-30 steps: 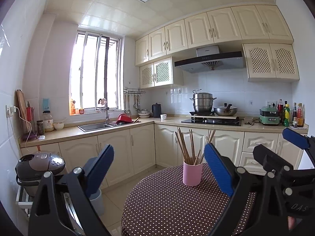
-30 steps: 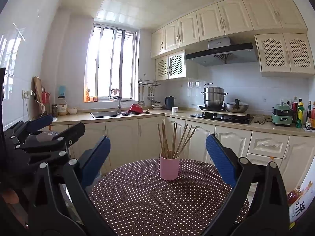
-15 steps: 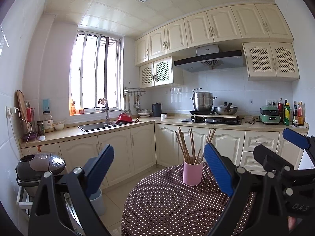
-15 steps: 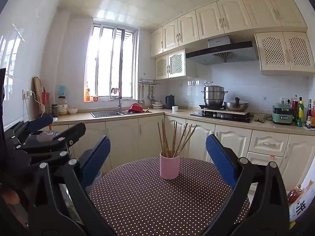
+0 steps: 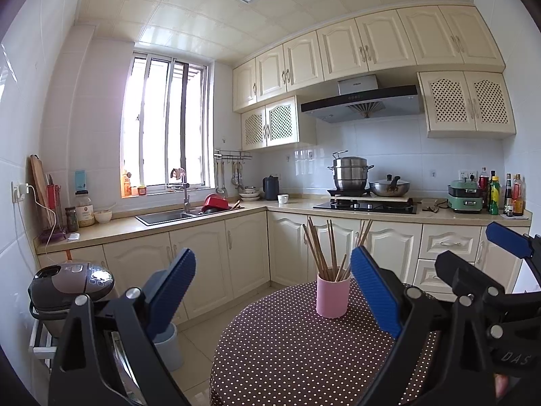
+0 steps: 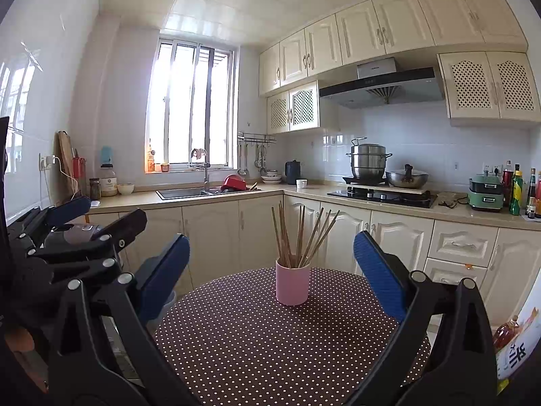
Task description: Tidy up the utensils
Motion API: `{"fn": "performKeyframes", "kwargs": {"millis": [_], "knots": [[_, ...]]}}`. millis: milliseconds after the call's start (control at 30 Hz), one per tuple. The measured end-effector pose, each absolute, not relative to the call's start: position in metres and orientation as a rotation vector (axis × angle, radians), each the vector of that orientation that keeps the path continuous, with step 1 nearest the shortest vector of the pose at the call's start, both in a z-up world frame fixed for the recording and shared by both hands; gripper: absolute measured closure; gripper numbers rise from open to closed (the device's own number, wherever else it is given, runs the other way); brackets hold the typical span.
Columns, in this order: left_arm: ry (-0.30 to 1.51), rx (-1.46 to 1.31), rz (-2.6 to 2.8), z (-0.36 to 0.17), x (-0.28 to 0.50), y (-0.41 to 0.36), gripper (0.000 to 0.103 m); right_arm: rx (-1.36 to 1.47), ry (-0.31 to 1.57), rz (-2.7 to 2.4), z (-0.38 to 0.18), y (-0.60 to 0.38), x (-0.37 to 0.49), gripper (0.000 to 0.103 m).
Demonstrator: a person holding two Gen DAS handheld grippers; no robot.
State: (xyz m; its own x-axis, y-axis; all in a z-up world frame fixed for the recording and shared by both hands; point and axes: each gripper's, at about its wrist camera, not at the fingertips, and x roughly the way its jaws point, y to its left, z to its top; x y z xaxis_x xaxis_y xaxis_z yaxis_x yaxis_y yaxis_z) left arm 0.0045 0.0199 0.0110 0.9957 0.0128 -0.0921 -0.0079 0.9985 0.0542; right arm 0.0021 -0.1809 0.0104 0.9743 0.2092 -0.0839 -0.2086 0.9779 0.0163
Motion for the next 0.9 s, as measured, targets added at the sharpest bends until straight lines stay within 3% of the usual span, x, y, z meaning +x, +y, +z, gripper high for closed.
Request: {"fn": "performKeyframes", "kwargs": {"millis": [900], "knots": [[0.107,0.053,0.016,0.0074,0.0079,0.0213,0.012,0.010,0.100,0.216,0.0069,-0.1805,0.0057,0.007]]}}
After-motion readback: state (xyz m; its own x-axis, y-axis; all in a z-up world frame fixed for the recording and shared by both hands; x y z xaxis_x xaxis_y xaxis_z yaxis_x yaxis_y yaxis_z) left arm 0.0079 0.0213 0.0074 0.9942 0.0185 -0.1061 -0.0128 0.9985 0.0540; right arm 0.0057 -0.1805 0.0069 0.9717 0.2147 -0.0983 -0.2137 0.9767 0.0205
